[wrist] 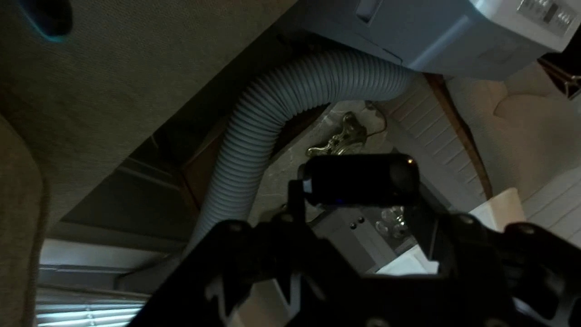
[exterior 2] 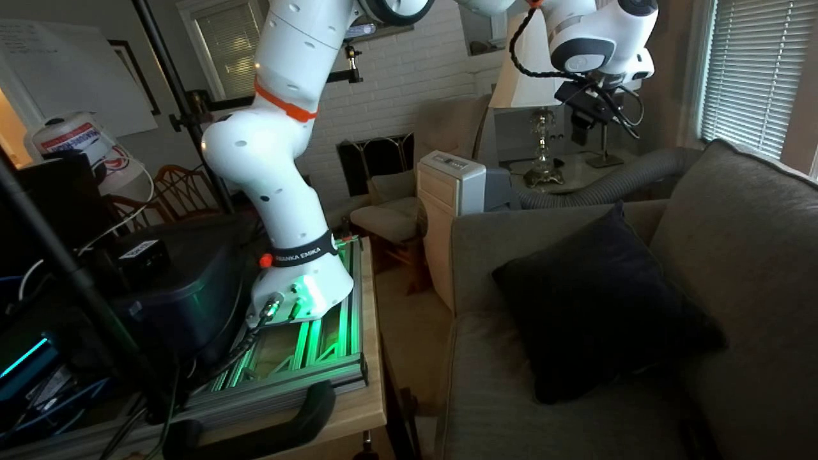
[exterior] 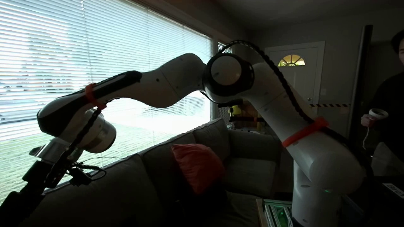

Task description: Move the remote and place it on the black cushion

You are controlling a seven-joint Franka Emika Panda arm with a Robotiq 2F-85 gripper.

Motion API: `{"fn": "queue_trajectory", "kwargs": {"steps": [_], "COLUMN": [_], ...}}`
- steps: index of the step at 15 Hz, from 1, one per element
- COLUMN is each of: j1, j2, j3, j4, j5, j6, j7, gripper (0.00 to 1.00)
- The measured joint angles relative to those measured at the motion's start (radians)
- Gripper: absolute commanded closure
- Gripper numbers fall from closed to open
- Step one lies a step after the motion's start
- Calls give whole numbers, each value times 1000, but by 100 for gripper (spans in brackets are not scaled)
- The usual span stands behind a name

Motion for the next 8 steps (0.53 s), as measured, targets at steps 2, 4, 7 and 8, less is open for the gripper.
{"fn": "queue_trajectory", "kwargs": {"steps": [2, 4, 7, 8], "j1": [8, 22, 56, 67], "j2": [-13, -29, -46, -46], "j3": [-2, -6, -9, -2], "j4": [-49, -106, -207, -236], "j5": [9, 12, 18, 26], "j6": [23, 96, 298, 373], "j7": [-79, -156, -256, -278], "gripper": [68, 68, 68, 68]}}
